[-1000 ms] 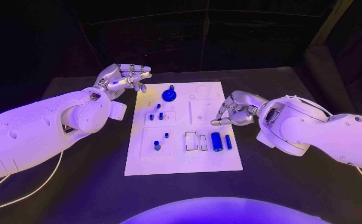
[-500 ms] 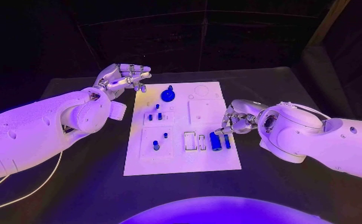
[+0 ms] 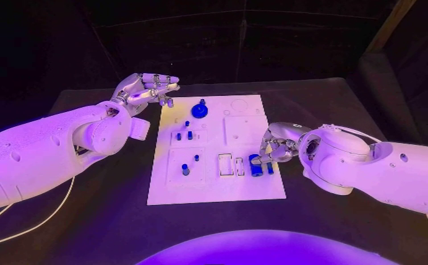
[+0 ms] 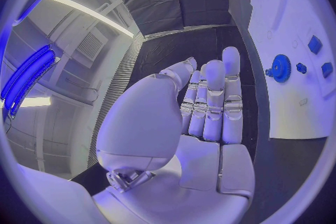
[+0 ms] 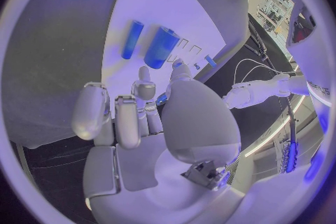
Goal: Assemble the parts on the task board
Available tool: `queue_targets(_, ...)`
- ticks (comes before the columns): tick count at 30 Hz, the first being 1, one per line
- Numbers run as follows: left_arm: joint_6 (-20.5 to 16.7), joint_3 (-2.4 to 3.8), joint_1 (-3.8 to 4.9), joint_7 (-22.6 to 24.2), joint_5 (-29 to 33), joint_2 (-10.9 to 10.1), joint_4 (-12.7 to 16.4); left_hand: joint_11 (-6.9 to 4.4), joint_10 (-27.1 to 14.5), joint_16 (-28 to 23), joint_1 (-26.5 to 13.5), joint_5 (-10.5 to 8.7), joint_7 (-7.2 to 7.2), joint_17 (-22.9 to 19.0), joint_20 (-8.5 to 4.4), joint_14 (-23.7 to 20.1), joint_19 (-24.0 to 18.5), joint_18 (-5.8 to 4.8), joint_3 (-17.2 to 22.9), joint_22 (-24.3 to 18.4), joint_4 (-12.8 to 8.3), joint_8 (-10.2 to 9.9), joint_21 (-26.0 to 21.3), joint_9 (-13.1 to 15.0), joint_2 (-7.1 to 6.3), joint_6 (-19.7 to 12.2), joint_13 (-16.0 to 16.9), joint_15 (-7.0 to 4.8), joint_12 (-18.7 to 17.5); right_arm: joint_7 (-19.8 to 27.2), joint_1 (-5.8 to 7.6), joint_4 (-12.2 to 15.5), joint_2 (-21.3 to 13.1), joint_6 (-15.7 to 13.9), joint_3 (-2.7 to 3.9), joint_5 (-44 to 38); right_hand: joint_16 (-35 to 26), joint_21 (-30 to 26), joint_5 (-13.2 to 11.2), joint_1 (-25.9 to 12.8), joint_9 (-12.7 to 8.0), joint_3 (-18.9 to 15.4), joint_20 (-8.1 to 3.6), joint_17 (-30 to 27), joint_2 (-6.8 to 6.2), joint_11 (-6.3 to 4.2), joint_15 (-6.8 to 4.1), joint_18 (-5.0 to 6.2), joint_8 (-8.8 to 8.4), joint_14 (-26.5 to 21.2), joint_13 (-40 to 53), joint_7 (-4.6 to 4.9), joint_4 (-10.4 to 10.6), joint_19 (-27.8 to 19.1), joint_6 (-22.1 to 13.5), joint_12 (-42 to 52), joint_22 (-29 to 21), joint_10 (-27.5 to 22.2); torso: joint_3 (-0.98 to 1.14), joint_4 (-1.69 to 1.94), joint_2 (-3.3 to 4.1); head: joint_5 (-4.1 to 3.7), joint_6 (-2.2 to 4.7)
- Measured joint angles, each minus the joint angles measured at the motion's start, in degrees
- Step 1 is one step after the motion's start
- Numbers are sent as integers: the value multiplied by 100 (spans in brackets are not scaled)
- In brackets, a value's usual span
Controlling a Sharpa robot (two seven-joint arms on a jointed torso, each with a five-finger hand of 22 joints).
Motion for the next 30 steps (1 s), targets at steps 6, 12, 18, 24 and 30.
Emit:
queue_targets(6,9,-3,0,0,0,0,-1,0,0,0,0,0,0,-6,0,0,0,0,0,-10,0,0,-22,0,0,0,0,0,0,-14,-135,-85,106,33,-6,-28,0,23,21,-23,12,17,0,0,23,-21,0,1,0,0,79,-1,16,0,-1,26,11,20,-2,0,-5,16,-23)
queue_targets(12,16,-7,-1,-1,0,-1,-1,0,0,0,0,0,0,-6,0,0,0,0,0,-9,0,0,-22,0,0,0,-1,0,0,-38,-220,-208,217,101,-5,-52,0,23,21,-23,18,17,0,-1,23,-21,0,1,0,0,102,20,17,0,-21,53,11,20,-3,3,-9,11,-36)
queue_targets(18,20,-15,-1,-2,0,-7,-1,0,0,0,0,0,0,-6,0,0,0,0,0,-9,0,0,-22,0,0,0,-1,0,0,-50,-259,-282,343,115,17,-91,22,23,27,-40,59,27,0,-1,40,-21,1,1,51,0,158,20,7,0,-19,89,22,20,-3,13,-9,9,-36)
queue_targets(24,23,-33,-1,-4,0,-12,2,0,0,0,0,0,0,-5,0,0,0,0,0,-9,0,0,-22,0,0,0,-1,0,0,-81,-286,-305,398,36,22,-124,22,44,269,-36,110,86,0,-1,150,-2,0,1,103,0,344,-13,-2,0,-49,186,37,43,-3,16,-13,14,-37)
queue_targets(30,24,-38,-1,-5,0,-17,7,0,0,0,0,0,0,-5,0,0,0,0,0,-9,0,0,-22,0,0,0,-1,0,0,-105,-311,-264,379,-184,9,-130,45,73,736,161,137,167,0,-2,359,-31,-21,1,178,21,576,-44,-37,0,-85,298,97,113,-5,23,-15,-13,-55)
